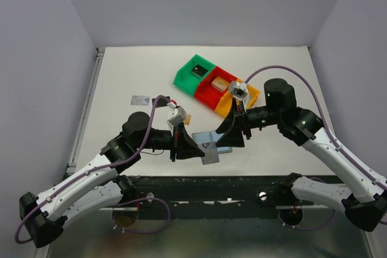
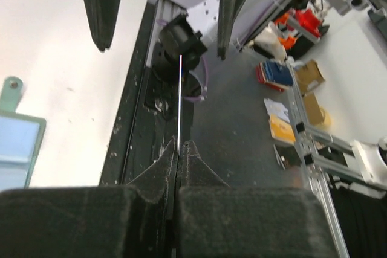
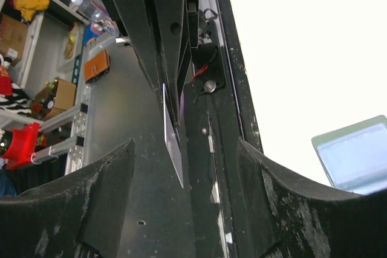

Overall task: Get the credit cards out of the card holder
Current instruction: Remove the credit card from the card holder.

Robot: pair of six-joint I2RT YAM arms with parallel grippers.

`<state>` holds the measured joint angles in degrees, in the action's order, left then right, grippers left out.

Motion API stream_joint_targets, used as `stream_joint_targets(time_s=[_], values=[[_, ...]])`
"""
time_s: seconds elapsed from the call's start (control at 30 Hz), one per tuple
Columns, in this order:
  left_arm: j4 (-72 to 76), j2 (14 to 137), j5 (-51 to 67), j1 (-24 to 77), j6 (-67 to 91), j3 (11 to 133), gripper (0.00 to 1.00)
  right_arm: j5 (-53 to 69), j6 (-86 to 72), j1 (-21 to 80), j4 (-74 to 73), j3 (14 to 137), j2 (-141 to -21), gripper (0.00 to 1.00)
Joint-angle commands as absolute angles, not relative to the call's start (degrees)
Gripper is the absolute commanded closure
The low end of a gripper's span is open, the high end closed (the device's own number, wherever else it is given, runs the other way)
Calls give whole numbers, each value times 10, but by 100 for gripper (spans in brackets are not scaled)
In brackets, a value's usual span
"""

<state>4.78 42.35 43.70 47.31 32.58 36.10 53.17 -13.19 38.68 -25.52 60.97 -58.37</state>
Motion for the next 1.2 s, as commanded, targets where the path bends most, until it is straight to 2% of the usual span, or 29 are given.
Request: stream_joint_targets(time_s=[0.0,0.13,0.27,0.73,0.93,1.03,1.07,1.1,1.17], values=[[-123,473,502,474,247,405,100,498,-70,391,-381,644,-611,25],[-172,522,517,486,204,444,100,494,-59,394,-399,650,-617,27],[-203,566,519,495,176,480,100,487,-52,403,-418,656,-631,34],[-149,591,513,499,204,489,100,479,-69,440,-376,606,-639,56],[-152,589,512,499,204,489,100,481,-72,446,-368,603,-644,74],[-161,585,495,499,198,490,100,494,-76,446,-359,599,-643,87],[-167,583,486,499,193,491,95,502,-76,447,-358,599,-642,93],[-171,580,479,499,191,491,86,507,-76,447,-355,597,-641,99],[-182,570,456,499,182,493,57,505,-85,446,-344,592,-632,100]])
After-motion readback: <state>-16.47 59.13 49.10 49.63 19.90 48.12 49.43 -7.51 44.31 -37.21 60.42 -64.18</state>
